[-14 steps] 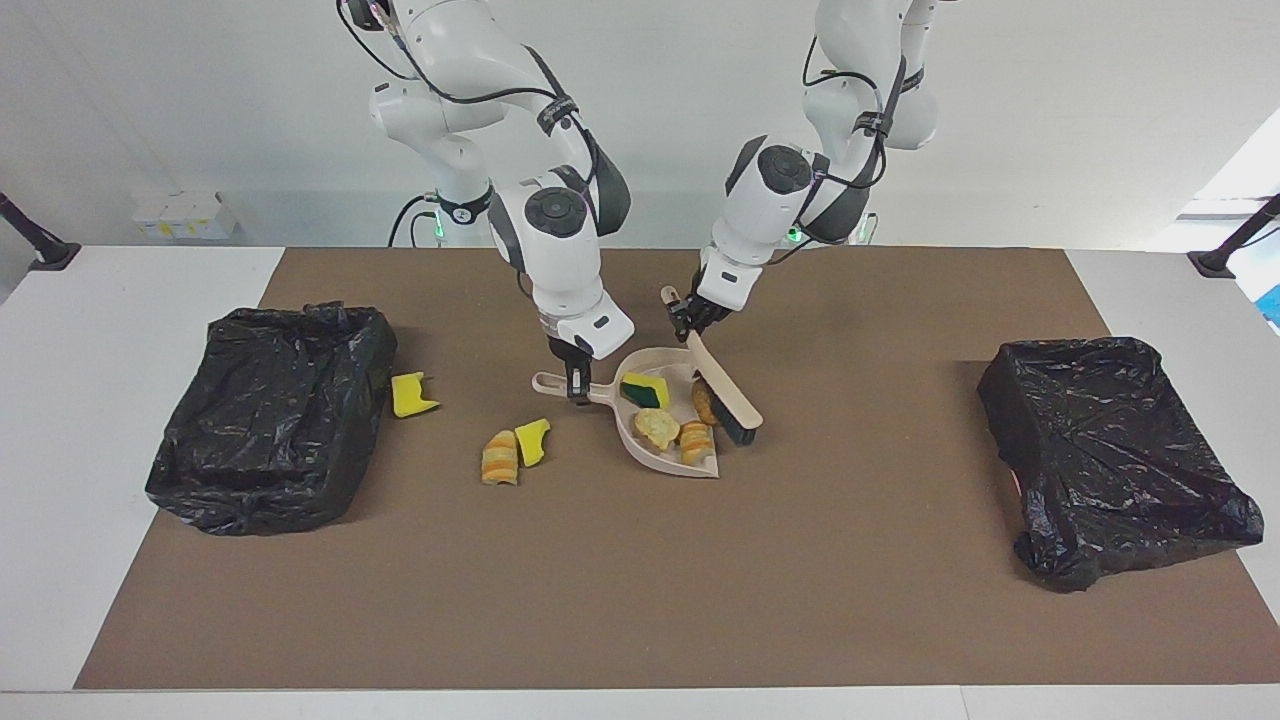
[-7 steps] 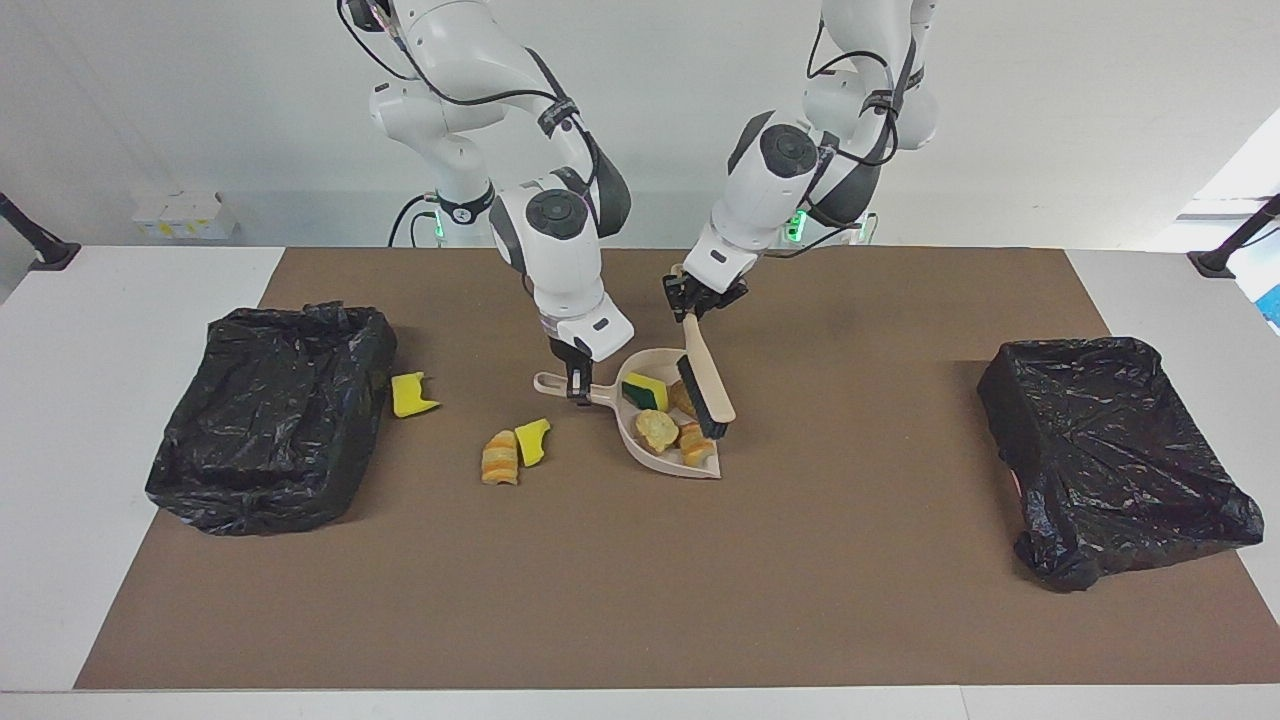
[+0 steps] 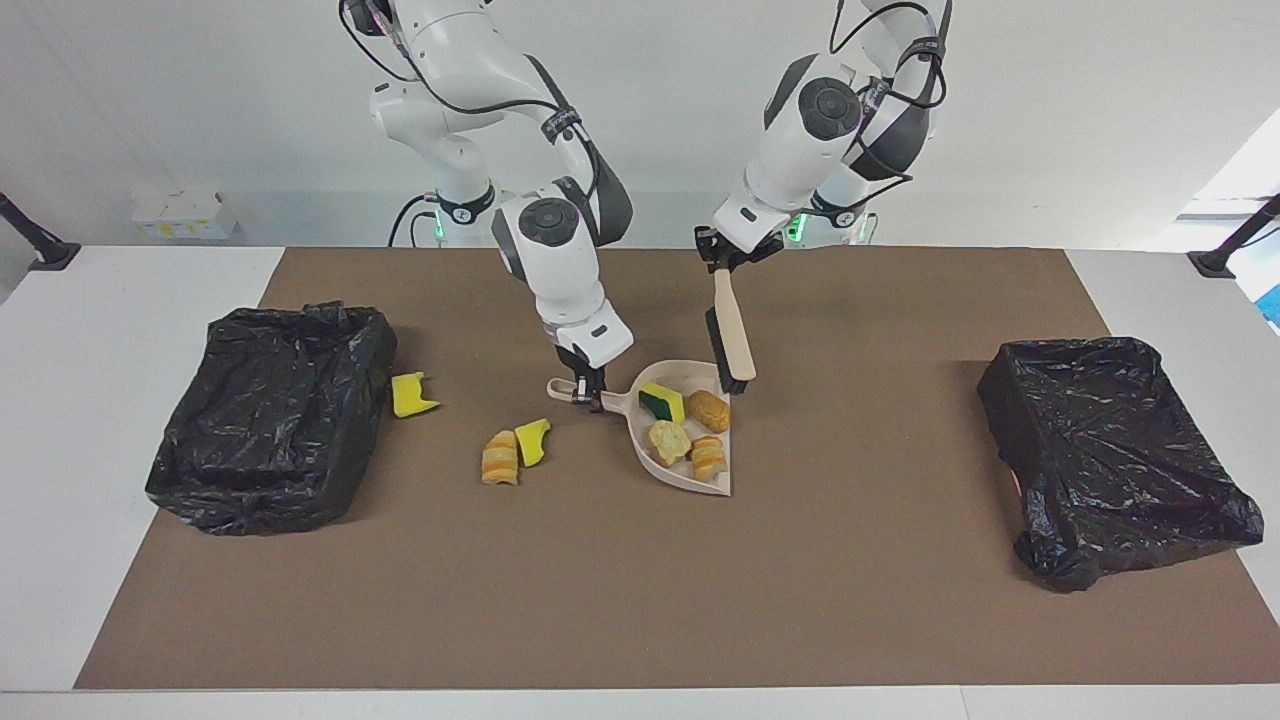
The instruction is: Sweep and dump trash in bin
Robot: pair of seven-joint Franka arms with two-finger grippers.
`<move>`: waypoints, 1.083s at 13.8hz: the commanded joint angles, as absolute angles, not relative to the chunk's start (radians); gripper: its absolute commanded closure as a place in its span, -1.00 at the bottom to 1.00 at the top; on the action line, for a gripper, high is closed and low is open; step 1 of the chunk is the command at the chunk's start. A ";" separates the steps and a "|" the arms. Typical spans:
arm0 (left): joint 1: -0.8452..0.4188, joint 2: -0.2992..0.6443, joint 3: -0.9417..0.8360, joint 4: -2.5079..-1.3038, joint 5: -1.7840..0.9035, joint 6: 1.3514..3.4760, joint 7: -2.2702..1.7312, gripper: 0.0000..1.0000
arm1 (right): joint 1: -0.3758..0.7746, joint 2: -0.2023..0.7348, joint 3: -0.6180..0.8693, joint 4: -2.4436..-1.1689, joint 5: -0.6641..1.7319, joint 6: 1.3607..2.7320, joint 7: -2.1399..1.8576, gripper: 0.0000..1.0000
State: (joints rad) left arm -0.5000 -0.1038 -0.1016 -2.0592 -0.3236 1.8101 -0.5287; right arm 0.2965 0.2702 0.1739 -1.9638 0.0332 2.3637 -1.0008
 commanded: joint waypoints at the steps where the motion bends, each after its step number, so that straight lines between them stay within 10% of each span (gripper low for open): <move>1: -0.499 -0.170 -0.104 -2.144 -0.324 1.807 -0.503 1.00 | 0.275 0.261 0.179 -1.934 0.063 2.352 -0.994 1.00; 15: -0.851 -0.239 -0.127 -2.453 -0.173 2.084 -0.834 1.00 | -0.092 0.216 0.176 -1.758 0.212 1.991 -1.561 1.00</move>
State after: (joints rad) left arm -0.8150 -0.1932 -0.1423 -2.3647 -0.1908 1.9976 -0.8050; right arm -0.0301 0.2164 0.1646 -1.7750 0.1584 2.0244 -1.4638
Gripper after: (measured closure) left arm 0.744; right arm 0.692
